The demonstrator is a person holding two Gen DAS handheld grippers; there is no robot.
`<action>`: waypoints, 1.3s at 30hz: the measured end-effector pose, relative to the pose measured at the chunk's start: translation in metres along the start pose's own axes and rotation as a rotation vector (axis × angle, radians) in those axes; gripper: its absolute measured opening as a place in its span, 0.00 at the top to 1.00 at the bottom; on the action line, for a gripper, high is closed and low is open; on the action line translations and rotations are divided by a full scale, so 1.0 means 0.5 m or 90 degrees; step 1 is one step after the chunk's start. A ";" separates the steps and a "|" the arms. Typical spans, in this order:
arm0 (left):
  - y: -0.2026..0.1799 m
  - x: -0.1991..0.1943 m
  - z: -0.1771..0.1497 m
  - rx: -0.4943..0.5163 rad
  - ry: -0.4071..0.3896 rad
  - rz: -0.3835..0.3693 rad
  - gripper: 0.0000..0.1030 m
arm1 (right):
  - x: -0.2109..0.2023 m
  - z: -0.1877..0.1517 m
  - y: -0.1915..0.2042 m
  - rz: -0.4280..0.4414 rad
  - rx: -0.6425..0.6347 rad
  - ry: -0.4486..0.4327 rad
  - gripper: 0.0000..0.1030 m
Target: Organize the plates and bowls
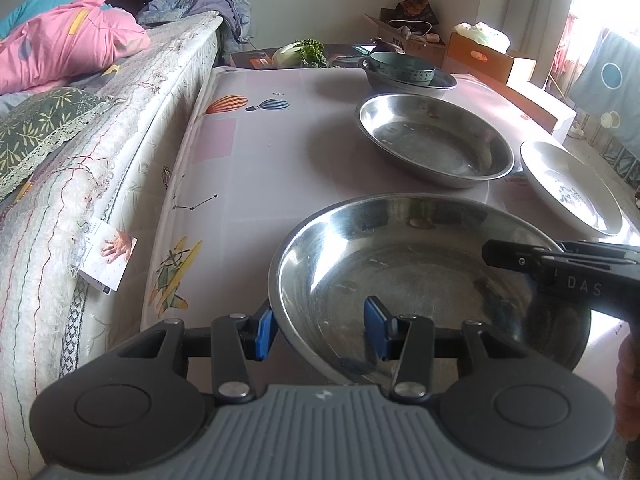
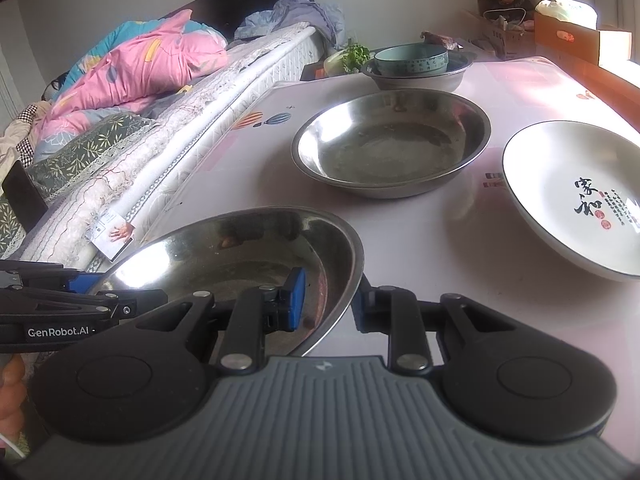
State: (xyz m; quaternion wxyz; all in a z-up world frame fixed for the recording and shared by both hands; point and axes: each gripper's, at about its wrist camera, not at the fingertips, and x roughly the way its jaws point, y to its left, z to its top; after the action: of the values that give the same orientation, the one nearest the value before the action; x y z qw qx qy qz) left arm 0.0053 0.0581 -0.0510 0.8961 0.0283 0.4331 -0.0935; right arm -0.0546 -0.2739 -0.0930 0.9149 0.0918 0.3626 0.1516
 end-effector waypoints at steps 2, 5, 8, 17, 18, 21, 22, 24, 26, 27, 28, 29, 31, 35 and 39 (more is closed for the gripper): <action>-0.001 -0.001 0.000 0.001 -0.001 0.000 0.55 | -0.001 0.000 0.001 -0.003 -0.003 -0.001 0.77; -0.001 0.000 -0.001 0.000 0.001 -0.002 0.55 | -0.001 -0.001 0.000 -0.002 0.000 -0.001 0.77; -0.002 0.000 -0.001 0.001 0.001 -0.002 0.55 | 0.000 -0.001 0.000 -0.002 0.000 -0.001 0.77; 0.002 -0.002 -0.004 -0.004 -0.007 -0.012 0.56 | -0.003 -0.002 -0.001 -0.005 -0.005 -0.007 0.77; 0.004 0.002 -0.006 -0.009 -0.002 -0.016 0.57 | -0.001 -0.004 -0.002 -0.006 -0.006 -0.006 0.77; 0.013 0.010 -0.011 -0.025 0.012 -0.027 0.61 | 0.001 -0.008 -0.004 -0.005 -0.003 -0.002 0.78; 0.018 0.013 -0.012 -0.034 0.016 -0.033 0.63 | 0.003 -0.010 -0.005 -0.006 -0.003 0.001 0.78; 0.030 0.019 -0.014 -0.055 0.024 -0.044 0.68 | 0.007 -0.012 -0.008 -0.007 -0.001 0.005 0.78; 0.042 0.025 -0.015 -0.072 0.028 -0.048 0.72 | 0.011 -0.014 -0.011 -0.007 0.003 0.008 0.78; 0.047 0.027 -0.014 -0.077 0.028 -0.049 0.73 | 0.013 -0.015 -0.012 -0.008 0.003 0.009 0.78; 0.051 0.029 -0.012 -0.083 0.028 -0.050 0.75 | 0.015 -0.015 -0.013 -0.009 0.004 0.009 0.78; 0.056 0.030 -0.010 -0.088 0.027 -0.052 0.75 | 0.017 -0.015 -0.015 -0.010 0.007 0.010 0.78; 0.063 0.037 -0.003 -0.099 0.029 -0.057 0.76 | 0.020 -0.014 -0.018 -0.010 0.011 0.010 0.78; 0.072 0.054 0.009 -0.113 0.036 -0.061 0.79 | 0.026 -0.009 -0.023 -0.009 0.013 0.006 0.78; 0.076 0.065 0.023 -0.121 0.036 -0.061 0.79 | 0.036 -0.004 -0.025 -0.010 0.011 0.003 0.79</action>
State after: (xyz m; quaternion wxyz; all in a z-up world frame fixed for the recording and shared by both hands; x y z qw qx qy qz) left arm 0.0410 0.0892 -0.0705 0.8767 -0.0752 0.4658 -0.0938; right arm -0.0410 -0.2795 -0.1093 0.9146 0.0963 0.3665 0.1412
